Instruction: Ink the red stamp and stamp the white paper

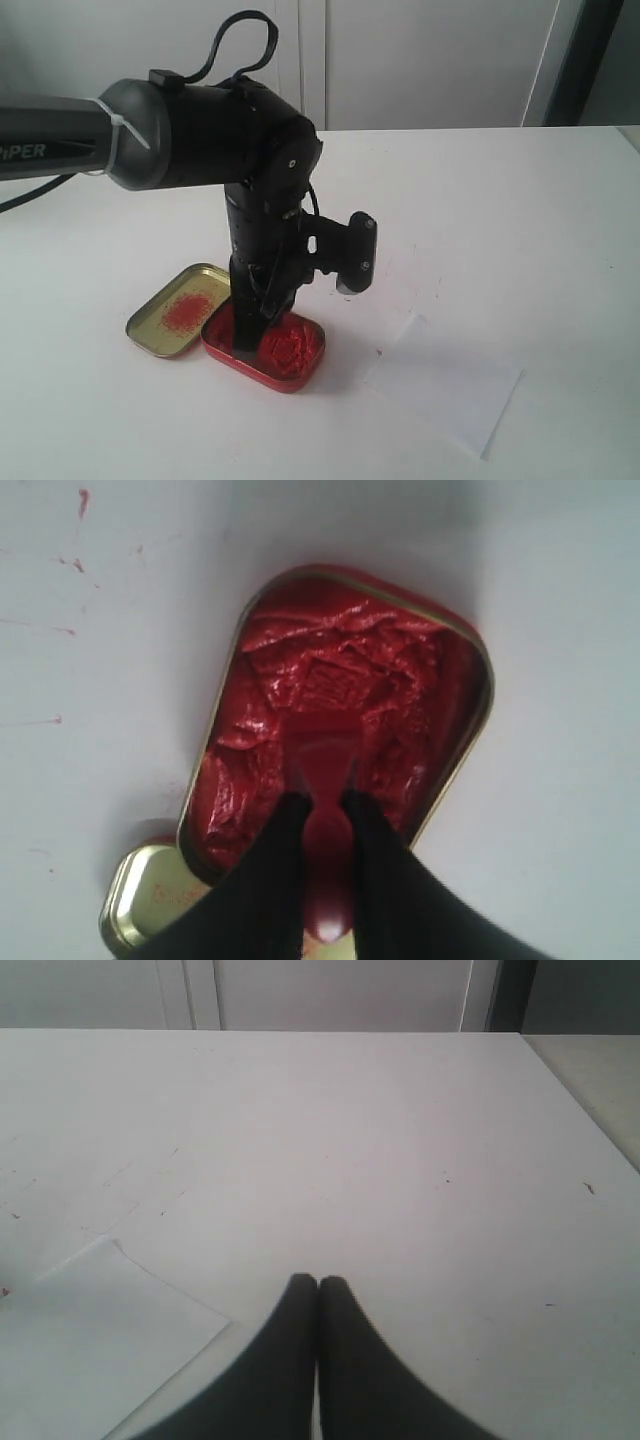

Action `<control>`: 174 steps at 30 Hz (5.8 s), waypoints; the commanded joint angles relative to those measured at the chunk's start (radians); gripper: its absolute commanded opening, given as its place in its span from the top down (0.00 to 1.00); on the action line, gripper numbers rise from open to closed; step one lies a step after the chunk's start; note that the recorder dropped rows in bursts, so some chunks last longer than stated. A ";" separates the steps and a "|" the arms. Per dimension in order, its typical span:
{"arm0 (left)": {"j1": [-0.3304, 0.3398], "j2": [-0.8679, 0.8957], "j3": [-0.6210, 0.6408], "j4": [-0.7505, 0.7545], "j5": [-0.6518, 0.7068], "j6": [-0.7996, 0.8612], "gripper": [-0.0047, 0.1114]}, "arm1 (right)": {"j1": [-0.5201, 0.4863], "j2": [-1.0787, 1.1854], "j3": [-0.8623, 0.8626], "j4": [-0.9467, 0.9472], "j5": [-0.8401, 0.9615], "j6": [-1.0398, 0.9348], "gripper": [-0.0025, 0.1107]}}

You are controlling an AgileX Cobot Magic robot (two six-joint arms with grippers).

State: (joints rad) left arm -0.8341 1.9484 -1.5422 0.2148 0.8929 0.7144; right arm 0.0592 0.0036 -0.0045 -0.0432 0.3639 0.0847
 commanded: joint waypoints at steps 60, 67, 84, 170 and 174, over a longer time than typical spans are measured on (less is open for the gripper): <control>-0.213 0.315 -0.554 -0.146 0.148 -0.520 0.96 | 0.001 -0.004 0.004 -0.006 -0.014 0.000 0.98; -0.200 0.333 -0.554 -0.147 0.155 -0.574 0.96 | 0.001 -0.004 0.004 -0.006 -0.014 0.000 0.98; -0.200 0.366 -0.554 -0.154 0.138 -0.583 0.96 | 0.001 -0.004 0.004 -0.006 -0.014 0.000 0.98; -0.195 0.403 -0.622 -0.118 0.173 -0.579 0.96 | 0.001 -0.004 0.004 -0.006 -0.014 0.000 0.98; -0.195 0.402 -0.657 -0.083 0.218 -0.577 0.96 | 0.001 -0.004 0.004 -0.006 -0.014 0.000 0.98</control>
State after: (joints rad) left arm -1.0310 2.3585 -2.1753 0.1209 1.0627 0.1362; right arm 0.0592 0.0036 -0.0045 -0.0432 0.3639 0.0847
